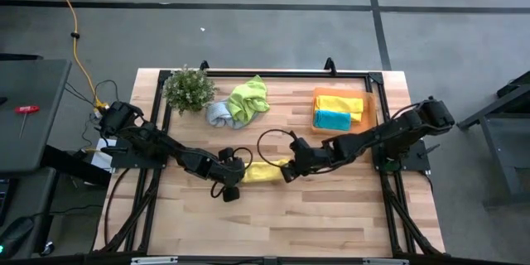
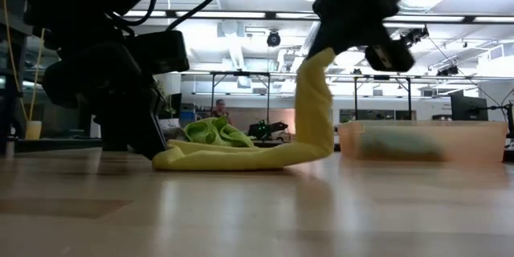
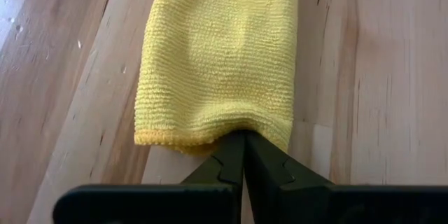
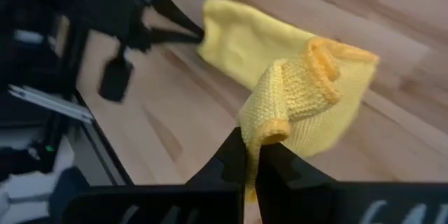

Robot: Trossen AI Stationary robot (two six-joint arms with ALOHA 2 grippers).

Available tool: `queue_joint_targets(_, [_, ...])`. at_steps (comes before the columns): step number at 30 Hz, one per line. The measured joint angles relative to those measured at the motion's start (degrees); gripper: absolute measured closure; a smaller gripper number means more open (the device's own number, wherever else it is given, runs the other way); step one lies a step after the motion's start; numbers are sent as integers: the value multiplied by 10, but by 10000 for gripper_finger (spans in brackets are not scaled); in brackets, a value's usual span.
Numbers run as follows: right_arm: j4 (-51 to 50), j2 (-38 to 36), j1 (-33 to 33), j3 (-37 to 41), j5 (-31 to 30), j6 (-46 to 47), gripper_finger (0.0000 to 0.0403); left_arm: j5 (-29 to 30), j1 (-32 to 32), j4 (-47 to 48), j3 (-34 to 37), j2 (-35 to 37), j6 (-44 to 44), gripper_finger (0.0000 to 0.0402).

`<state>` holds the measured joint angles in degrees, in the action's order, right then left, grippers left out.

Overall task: Fold microfiber towels
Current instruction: Fold the yellow microfiber cloth

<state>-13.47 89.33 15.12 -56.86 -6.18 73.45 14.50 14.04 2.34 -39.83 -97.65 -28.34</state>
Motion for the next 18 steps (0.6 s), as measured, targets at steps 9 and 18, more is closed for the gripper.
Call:
queue_joint_targets(9, [160,72,-21,0,19,-4,403,-2,-2,-12,1,-1,0,401])
queue_joint_targets(18, [286,146,-37,0,32,-4,403,5,-2,-29,1,-2,-9,401])
